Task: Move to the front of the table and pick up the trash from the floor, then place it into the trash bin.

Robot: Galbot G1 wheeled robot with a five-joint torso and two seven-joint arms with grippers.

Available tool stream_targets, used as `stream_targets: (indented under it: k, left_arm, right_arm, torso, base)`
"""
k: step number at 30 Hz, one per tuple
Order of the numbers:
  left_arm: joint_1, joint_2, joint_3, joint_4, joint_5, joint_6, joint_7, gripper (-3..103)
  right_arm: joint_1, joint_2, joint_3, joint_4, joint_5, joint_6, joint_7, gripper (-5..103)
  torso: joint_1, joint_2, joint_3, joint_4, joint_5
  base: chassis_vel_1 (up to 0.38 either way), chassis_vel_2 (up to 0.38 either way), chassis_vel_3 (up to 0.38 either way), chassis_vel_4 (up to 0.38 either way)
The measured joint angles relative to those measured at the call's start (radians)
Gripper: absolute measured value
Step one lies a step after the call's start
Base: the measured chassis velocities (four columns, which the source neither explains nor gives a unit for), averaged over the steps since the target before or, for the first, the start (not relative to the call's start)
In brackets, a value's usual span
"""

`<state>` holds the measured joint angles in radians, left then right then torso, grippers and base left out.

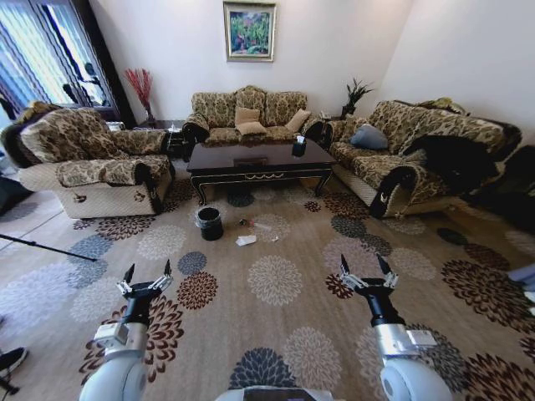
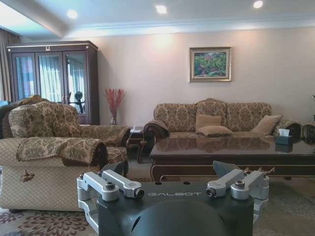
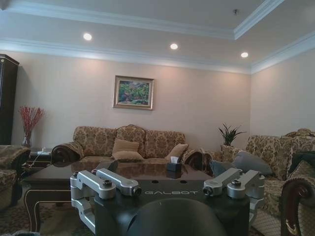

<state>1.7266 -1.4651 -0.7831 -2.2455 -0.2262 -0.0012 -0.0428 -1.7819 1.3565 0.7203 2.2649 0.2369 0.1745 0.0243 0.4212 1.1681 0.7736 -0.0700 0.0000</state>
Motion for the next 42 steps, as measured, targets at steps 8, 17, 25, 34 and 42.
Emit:
stream_targets:
  k: [8, 17, 25, 34, 42]
  left_arm:
    - [0.001, -0.003, 0.002, 0.017, 0.002, -0.002, 0.0, 100]
    - [0.005, -0.006, 0.004, 0.024, 0.003, -0.006, 0.001, 100]
    - [0.012, -0.007, 0.003, 0.028, 0.005, -0.017, 0.007, 100]
    - [0.018, -0.009, 0.003, 0.033, 0.007, -0.026, 0.017, 100]
    - [0.017, -0.01, 0.003, 0.043, 0.008, -0.032, 0.021, 100]
  right_arm:
    - [-0.001, 0.002, 0.004, -0.001, -0.001, -0.003, 0.008, 100]
    - [-0.001, 0.004, 0.008, -0.004, -0.002, -0.003, 0.015, 100]
    - [0.0, 0.009, 0.008, -0.009, -0.003, -0.003, 0.019, 100]
    - [0.0, 0.014, 0.005, -0.008, 0.002, 0.013, 0.036, 100]
    - [-0.002, 0.019, 0.006, -0.016, -0.002, 0.012, 0.046, 100]
  torso:
    - [-0.003, -0.005, -0.003, -0.0001, 0.0]
    - [-0.017, -0.037, -0.019, 0.0, 0.0]
    - [-0.037, -0.079, -0.042, -0.0001, 0.0]
    - [-0.057, -0.124, -0.068, -0.0001, 0.0]
    - [-0.075, -0.166, -0.091, -0.0001, 0.0]
  base:
    - [0.0, 0.0, 0.0, 0.0]
    - [0.0, 0.0, 0.0, 0.0]
    - [0.0, 0.0, 0.0, 0.0]
    - [0.0, 0.0, 0.0, 0.0]
    - [0.0, 0.0, 0.0, 0.0]
